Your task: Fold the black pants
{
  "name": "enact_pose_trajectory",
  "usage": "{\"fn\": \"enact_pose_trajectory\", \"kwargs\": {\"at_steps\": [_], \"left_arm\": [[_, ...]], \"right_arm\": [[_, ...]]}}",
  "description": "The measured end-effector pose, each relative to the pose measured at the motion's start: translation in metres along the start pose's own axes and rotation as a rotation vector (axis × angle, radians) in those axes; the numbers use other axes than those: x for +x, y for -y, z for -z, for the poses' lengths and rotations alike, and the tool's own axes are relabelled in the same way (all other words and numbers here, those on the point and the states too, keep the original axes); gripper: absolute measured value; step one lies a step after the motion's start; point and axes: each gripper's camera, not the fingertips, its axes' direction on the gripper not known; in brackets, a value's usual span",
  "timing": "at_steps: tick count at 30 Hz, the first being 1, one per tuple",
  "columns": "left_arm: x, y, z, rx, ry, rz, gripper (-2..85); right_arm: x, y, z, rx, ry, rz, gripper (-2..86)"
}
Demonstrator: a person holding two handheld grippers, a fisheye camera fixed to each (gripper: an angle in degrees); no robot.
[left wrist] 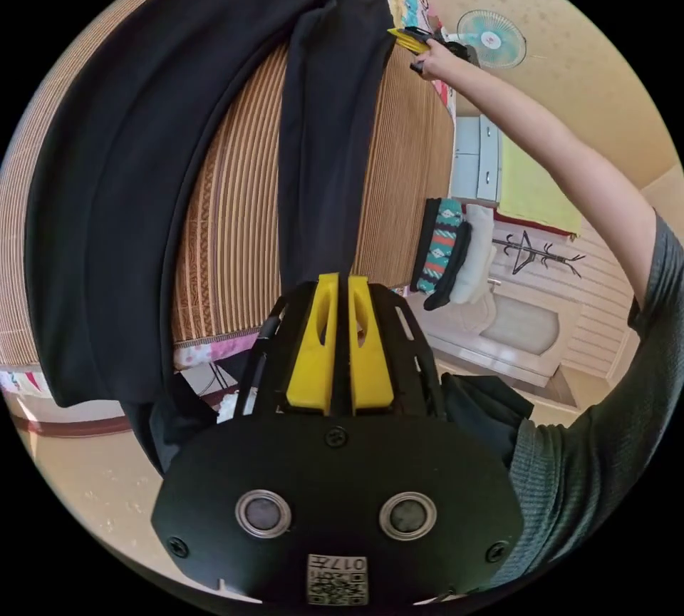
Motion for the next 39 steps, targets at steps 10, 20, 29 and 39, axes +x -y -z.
{"fn": "enact_pose_trajectory", "kwargs": {"at_steps": [10,20,29,39], "left_arm": [[-0.082,-0.055,0.147,0.254,0.113,0.098,1.2],[-0.176,-0.03,0.176,0.076,0.318,0.146,-0.1],[-0.169,-0.017,0.193,-0.042,0.339,0.073,-0.3],[-0.146,0.003,0.22,-0.267,0.351,-0.14,-0.1]], "right_arm": [[-0.213,0.043,-0.079,-0.088,0.206,0.343,3.6],[-0.115,-0.106,-0.131,-0.318,0.414,0.17,6.9],[-0.091,-0.322,-0.179,-0.525,0.593,-0.165,8.5],[-0.122,-0.365,-0.183,-0.442,0.635,-0.276,4.0]]}}
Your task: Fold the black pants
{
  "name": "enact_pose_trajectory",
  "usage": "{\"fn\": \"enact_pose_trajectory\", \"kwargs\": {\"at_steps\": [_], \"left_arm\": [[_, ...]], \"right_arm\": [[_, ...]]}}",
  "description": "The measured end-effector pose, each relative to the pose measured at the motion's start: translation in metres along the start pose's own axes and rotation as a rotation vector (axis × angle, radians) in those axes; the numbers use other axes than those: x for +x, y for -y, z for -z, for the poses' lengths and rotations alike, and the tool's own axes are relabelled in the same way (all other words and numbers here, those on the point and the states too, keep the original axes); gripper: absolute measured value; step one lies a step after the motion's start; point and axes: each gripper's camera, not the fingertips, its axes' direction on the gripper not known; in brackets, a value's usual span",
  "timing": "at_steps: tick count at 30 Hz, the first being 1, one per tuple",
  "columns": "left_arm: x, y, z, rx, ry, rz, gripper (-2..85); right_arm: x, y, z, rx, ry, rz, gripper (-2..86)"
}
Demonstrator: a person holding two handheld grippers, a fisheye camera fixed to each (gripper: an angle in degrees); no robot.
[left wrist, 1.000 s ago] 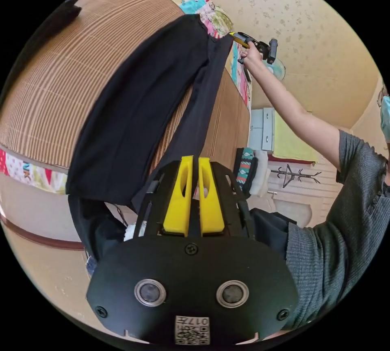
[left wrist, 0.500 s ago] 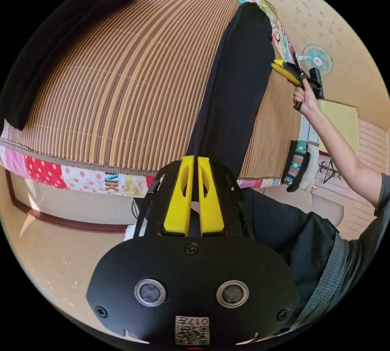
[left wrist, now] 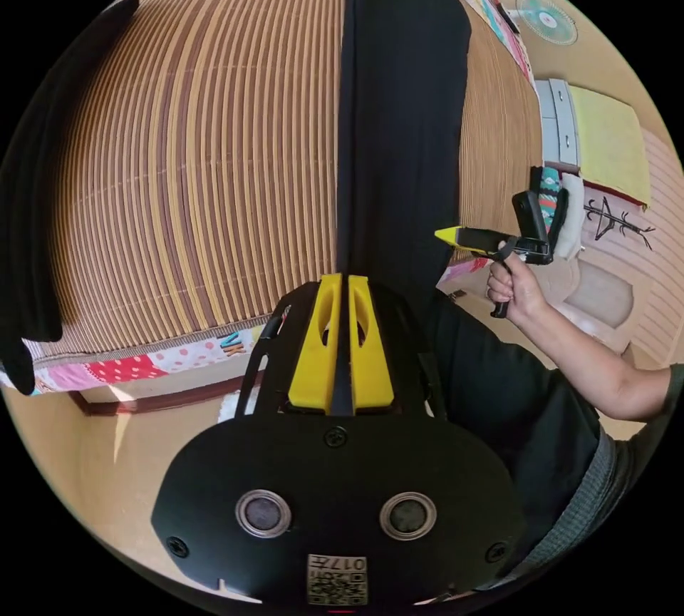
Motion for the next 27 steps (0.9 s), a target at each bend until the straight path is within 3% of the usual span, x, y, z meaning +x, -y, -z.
{"fn": "enact_pose_trajectory", "kwargs": {"at_steps": [4,7,11,21,25,27], "left_arm": [[-0.008,-0.019,0.008,0.03,-0.208,0.007,0.0],[-0.012,-0.027,-0.003,-0.01,-0.19,0.067,0.0],[-0.005,-0.031,-0.005,-0.018,-0.196,0.111,-0.1],[0.019,-0.037,0.013,-0.069,-0.141,0.122,-0.1],[0.037,-0.05,0.02,-0.037,-0.285,0.016,0.0],[0.038,-0.06,0.02,-0.032,-0.24,0.046,0.2]], "right_arm": [[-0.005,-0.004,0.006,0.009,-0.124,0.032,3.8],[0.007,-0.001,-0.001,-0.018,-0.289,-0.027,4.3],[-0.011,-0.01,0.013,0.161,-0.355,0.002,6.7],[0.014,0.006,-0.029,0.033,-0.26,-0.026,4.6],[0.019,-0.017,-0.005,0.123,-0.165,-0.013,3.0],[0.03,-0.026,0.001,0.121,-0.186,-0.015,2.8]]}}
